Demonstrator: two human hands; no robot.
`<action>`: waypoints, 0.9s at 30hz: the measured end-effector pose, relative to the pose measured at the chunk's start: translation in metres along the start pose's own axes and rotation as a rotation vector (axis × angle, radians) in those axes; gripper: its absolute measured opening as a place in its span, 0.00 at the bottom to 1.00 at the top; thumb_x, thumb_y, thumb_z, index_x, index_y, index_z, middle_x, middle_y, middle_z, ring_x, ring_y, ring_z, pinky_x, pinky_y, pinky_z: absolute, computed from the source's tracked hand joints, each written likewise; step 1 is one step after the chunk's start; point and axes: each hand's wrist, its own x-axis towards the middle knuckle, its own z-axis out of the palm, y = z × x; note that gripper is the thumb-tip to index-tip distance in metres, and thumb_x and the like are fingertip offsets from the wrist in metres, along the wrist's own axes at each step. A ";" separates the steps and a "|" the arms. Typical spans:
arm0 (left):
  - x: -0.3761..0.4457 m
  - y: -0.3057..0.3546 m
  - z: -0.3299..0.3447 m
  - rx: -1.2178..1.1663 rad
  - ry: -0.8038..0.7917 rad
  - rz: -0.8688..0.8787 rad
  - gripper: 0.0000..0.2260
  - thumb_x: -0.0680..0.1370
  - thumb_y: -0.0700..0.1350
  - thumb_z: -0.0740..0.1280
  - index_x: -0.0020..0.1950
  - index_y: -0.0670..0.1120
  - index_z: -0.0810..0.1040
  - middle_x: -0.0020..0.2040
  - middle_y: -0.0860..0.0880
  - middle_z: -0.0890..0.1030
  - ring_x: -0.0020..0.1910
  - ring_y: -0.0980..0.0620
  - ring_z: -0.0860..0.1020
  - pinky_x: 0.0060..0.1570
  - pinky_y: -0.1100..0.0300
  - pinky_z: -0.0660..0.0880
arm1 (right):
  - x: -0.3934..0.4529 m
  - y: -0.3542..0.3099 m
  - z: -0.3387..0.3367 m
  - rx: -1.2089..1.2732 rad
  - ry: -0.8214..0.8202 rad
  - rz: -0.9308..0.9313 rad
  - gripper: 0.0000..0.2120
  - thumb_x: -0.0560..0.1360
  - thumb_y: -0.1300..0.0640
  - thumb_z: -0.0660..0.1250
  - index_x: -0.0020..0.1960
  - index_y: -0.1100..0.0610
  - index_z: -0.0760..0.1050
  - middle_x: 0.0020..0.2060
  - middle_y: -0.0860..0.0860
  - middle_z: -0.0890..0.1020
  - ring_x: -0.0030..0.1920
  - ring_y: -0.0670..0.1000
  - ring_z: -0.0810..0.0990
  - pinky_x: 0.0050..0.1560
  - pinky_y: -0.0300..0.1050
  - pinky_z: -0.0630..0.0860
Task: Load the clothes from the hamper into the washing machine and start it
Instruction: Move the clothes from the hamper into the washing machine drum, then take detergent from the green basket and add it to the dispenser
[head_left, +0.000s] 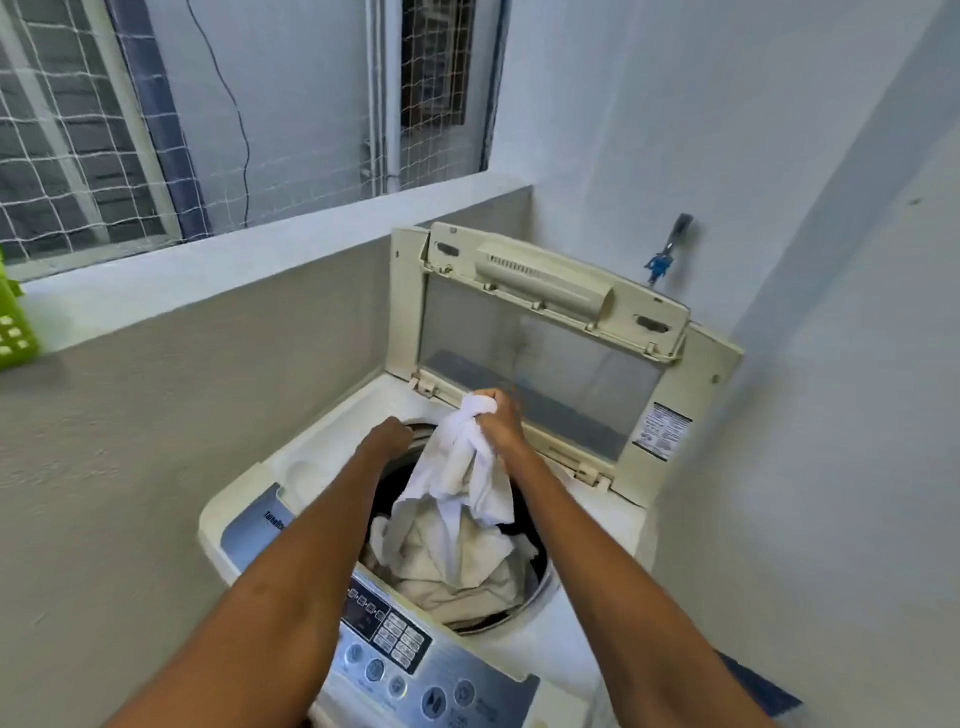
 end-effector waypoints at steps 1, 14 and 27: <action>0.006 -0.010 0.006 -0.004 -0.019 -0.006 0.17 0.79 0.44 0.57 0.64 0.37 0.73 0.62 0.39 0.77 0.61 0.40 0.75 0.60 0.51 0.73 | 0.002 0.014 0.015 -0.031 0.024 -0.017 0.14 0.73 0.69 0.59 0.56 0.66 0.75 0.59 0.62 0.75 0.53 0.53 0.76 0.35 0.24 0.66; 0.047 -0.096 0.122 0.354 -0.563 0.155 0.23 0.83 0.48 0.53 0.76 0.42 0.55 0.77 0.39 0.54 0.75 0.43 0.57 0.71 0.55 0.58 | -0.020 0.183 0.126 -0.568 -0.658 0.053 0.31 0.81 0.57 0.52 0.76 0.59 0.37 0.77 0.56 0.46 0.77 0.55 0.45 0.73 0.39 0.39; 0.100 -0.018 0.115 -0.627 -0.432 -0.019 0.07 0.74 0.45 0.63 0.44 0.41 0.75 0.42 0.40 0.77 0.42 0.42 0.77 0.44 0.50 0.74 | 0.039 0.132 0.087 0.506 0.452 0.462 0.12 0.79 0.65 0.59 0.62 0.63 0.71 0.54 0.59 0.77 0.61 0.60 0.75 0.54 0.43 0.71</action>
